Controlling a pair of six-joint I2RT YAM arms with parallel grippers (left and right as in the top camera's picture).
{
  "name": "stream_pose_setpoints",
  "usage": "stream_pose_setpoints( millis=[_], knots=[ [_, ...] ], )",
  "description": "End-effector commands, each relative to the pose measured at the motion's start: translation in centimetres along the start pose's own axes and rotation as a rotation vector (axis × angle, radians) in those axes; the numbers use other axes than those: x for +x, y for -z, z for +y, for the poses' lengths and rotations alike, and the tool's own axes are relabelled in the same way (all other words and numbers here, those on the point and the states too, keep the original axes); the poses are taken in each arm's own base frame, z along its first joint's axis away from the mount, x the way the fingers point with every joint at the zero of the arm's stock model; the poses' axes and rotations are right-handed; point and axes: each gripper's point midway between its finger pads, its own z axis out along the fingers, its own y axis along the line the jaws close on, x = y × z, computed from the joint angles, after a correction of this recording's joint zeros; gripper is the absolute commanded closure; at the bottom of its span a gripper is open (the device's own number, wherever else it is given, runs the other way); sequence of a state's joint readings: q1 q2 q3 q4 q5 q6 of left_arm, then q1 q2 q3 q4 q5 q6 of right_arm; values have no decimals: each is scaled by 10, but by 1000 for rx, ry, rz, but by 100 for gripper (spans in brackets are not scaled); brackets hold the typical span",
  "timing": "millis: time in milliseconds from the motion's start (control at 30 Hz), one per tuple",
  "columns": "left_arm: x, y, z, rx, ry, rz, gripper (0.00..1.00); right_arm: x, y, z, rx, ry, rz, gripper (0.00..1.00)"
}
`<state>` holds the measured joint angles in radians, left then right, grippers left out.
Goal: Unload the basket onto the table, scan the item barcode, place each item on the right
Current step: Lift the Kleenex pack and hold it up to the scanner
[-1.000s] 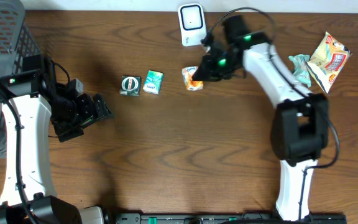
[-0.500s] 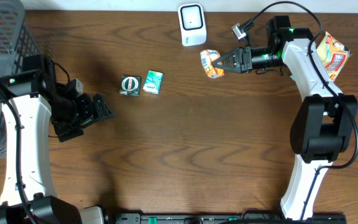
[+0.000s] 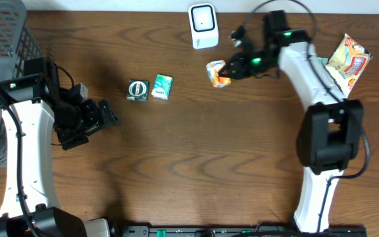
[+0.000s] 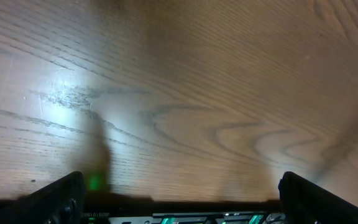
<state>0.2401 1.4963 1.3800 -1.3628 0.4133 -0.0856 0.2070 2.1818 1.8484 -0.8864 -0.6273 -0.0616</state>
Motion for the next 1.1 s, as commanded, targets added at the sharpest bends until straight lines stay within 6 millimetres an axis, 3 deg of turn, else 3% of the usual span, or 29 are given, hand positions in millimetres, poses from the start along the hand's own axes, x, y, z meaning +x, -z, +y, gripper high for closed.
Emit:
stream_pose_setpoints(
  millis=[0,100,233,400,500,633,800,933,1067],
  knots=[
    [1,0,0,-3,5,2,2,-20,2,-47,507,5,-72,99],
    [1,0,0,-3,5,2,2,-67,10,-41,716,124,-257,99],
    [1,0,0,-3,5,2,2,-124,24,-16,757,256,-496,99],
    [1,0,0,-3,4,2,2,-160,35,-13,782,357,-645,99],
    [1,0,0,-3,4,2,2,-184,27,-11,893,655,-672,99],
    [1,0,0,-3,4,2,2,-191,11,-8,994,910,-623,99],
    [1,0,0,-3,4,2,2,-187,-3,-18,996,922,-592,99],
    [1,0,0,-3,4,2,2,-176,-27,-27,952,986,-516,99],
    [1,0,0,-3,4,2,2,-174,-31,-30,958,996,-499,99]
  ],
)
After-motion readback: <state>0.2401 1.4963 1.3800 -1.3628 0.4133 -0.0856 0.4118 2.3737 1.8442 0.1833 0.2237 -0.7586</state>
